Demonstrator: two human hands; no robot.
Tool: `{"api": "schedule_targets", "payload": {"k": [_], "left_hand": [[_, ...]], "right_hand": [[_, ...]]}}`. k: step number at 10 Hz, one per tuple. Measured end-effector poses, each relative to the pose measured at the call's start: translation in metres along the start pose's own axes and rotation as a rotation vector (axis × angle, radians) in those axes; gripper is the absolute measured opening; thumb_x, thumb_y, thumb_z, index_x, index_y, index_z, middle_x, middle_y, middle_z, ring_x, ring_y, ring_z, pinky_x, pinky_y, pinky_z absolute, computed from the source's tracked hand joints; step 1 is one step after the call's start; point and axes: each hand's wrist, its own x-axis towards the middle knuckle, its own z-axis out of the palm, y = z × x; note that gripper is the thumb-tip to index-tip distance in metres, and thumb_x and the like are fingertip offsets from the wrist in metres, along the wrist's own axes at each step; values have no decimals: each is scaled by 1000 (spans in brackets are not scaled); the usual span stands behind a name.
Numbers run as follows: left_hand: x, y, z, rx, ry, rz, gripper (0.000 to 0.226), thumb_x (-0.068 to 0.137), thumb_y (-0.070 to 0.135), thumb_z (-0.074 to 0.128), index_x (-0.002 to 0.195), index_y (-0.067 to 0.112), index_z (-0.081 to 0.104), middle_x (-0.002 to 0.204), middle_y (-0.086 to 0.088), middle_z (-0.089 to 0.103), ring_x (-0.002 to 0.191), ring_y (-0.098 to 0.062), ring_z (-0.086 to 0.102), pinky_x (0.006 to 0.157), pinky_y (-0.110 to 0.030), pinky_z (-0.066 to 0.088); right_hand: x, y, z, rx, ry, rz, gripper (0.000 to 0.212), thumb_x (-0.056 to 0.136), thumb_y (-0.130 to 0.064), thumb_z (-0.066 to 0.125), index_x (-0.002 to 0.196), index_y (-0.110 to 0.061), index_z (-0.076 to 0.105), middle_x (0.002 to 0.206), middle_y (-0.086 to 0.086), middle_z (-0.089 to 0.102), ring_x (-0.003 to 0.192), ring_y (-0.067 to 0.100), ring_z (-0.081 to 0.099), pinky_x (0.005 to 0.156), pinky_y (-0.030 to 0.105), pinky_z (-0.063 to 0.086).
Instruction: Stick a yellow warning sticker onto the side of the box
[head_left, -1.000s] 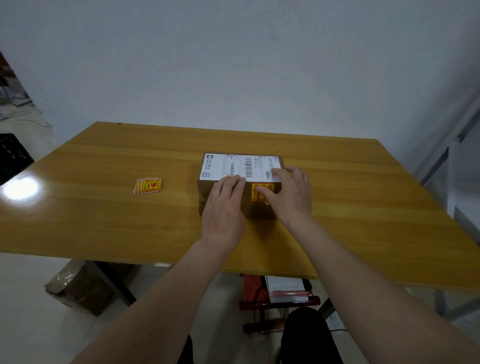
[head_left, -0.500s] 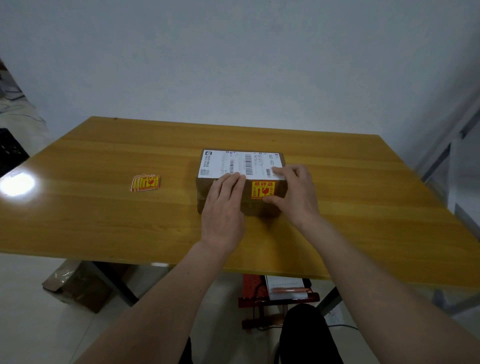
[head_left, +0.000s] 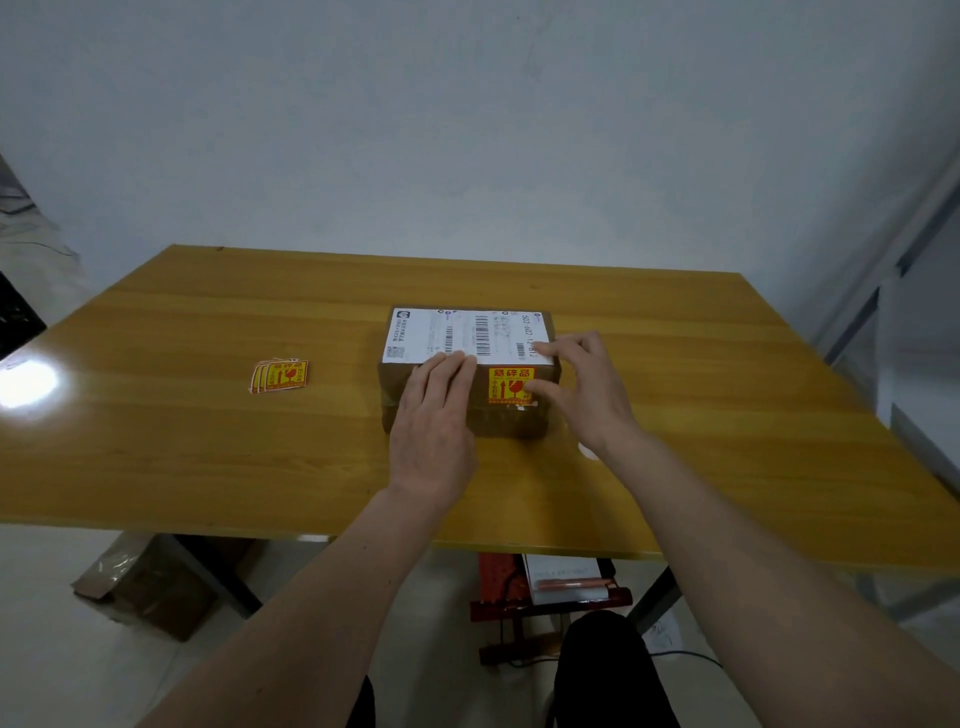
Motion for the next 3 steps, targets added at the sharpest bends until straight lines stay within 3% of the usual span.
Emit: {"api": "schedule_targets", "payload": {"k": [2,3], "left_hand": [[12,2,-29,80,-128,17,54,83,21,61,135,20,46,135,-1,51,126,-21,42,107,-38,34],[49,10,-66,-11,-370,-69,45,86,42,56,127,24,55,130,0,54,119,-21,47,97,-38,43]], "right_hand": [[-8,2,-6,-82,-42,53,50,86,-18,65,133,-27,49,132,0,49,123,18,47,99,37,46],[-5,4,-18,-117,-9,162,42,91,-20,57,133,-23,49,131,2,55,117,21,54,94,40,48]]}}
